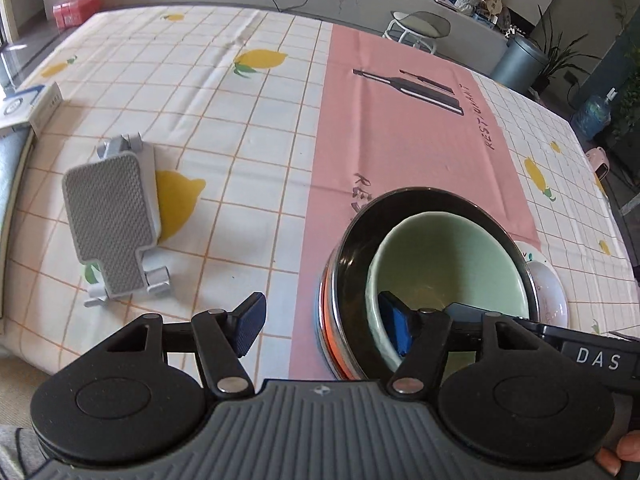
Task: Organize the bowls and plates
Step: 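Close the left tool on the rim of the nested steel bowls, then lift the nested bowls with the left tool and carry them over the white bowl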
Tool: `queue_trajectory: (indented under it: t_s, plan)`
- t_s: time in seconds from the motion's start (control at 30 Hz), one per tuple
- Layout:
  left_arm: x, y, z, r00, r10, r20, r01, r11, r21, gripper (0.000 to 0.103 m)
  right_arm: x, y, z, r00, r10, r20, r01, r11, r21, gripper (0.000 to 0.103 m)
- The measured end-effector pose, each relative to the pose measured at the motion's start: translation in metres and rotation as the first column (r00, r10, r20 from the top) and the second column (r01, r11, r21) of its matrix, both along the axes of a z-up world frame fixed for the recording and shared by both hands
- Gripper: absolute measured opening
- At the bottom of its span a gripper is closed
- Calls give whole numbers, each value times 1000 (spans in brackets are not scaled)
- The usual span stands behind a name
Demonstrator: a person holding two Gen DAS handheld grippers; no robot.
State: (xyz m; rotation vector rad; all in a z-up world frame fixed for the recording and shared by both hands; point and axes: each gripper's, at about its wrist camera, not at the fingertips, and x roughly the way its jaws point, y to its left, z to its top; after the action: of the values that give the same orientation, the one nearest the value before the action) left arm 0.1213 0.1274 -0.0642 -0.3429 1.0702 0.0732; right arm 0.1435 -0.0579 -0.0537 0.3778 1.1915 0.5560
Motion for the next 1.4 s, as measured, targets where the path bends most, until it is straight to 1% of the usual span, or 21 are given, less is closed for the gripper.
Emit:
queue_trajectory:
  t_s: [0.07, 0.1, 0.17, 0.23, 0.27, 0.3, 0.37, 0.43, 0.5, 0.6, 0.67, 0.77, 0.87, 1.03, 1.17, 1.27, 1.4]
  plan:
    - [1, 3, -8, 1000, 10, -4, -10, 996, -87, 73, 2, 3, -4, 1000, 7, 1, -7, 1000, -14, 53]
    - [1, 6, -11, 999, 39, 2, -38, 992, -121, 72, 3, 6, -7, 1000, 15, -4, -15, 1000, -24, 52]
    - [1, 11, -14, 998, 60, -2, -59, 985, -164, 70, 5, 8, -13, 1000, 15, -18, -16, 1000, -22, 52]
    - [1, 14, -18, 997, 71, -11, -72, 972, -223, 69, 7, 7, -16, 1000, 5, -22, -5, 1000, -8, 52]
    - [1, 15, -20, 997, 75, -14, -76, 964, -254, 65, 8, 6, -17, 1000, 6, -22, -6, 1000, -3, 52]
    - [0, 15, -21, 997, 80, -15, -81, 957, -280, 64, 9, 5, -18, 1000, 0, -26, 0, 1000, 3, 51]
    - [-1, 12, -19, 997, 77, -13, -77, 962, -261, 63, 10, 2, -19, 999, -22, -42, 23, 1000, 19, 49]
    - [0, 12, -18, 996, 77, -39, -84, 961, -264, 63, 10, 1, -19, 998, -27, -49, 28, 999, 21, 48]
    - [-1, 9, -14, 996, 79, -48, -89, 966, -242, 62, 11, 0, -20, 997, -38, -66, 40, 999, 26, 47]
    - [-5, 2, 2, 996, 87, -17, -89, 976, -200, 62, 10, -3, -18, 996, -51, -80, 56, 997, 59, 47]
    - [-6, -3, 14, 997, 80, 8, -77, 977, -197, 62, 9, -8, -8, 997, -49, -65, 54, 995, 82, 47]
    - [-3, -19, 30, 997, 65, 48, -53, 976, -210, 62, 7, -21, 14, 998, -64, -14, 65, 994, 84, 47]
    - [9, -45, 39, 998, 13, 66, 2, 976, -218, 62, 5, -45, 31, 993, -114, 33, 111, 990, 85, 47]
    - [32, -96, 33, 994, -97, 46, 105, 966, -238, 62, 8, -98, 39, 972, -231, 50, 228, 972, 62, 47]
    - [44, -122, 22, 988, -152, 21, 152, 953, -264, 62, 11, -134, 35, 949, -310, 49, 308, 950, 47, 47]
    - [51, -131, 12, 985, -171, 7, 166, 945, -283, 63, 15, -147, 31, 946, -321, 44, 320, 947, 30, 47]
    - [58, -140, 5, 984, -179, -9, 171, 952, -254, 63, 21, -156, 19, 941, -337, 16, 336, 941, 27, 47]
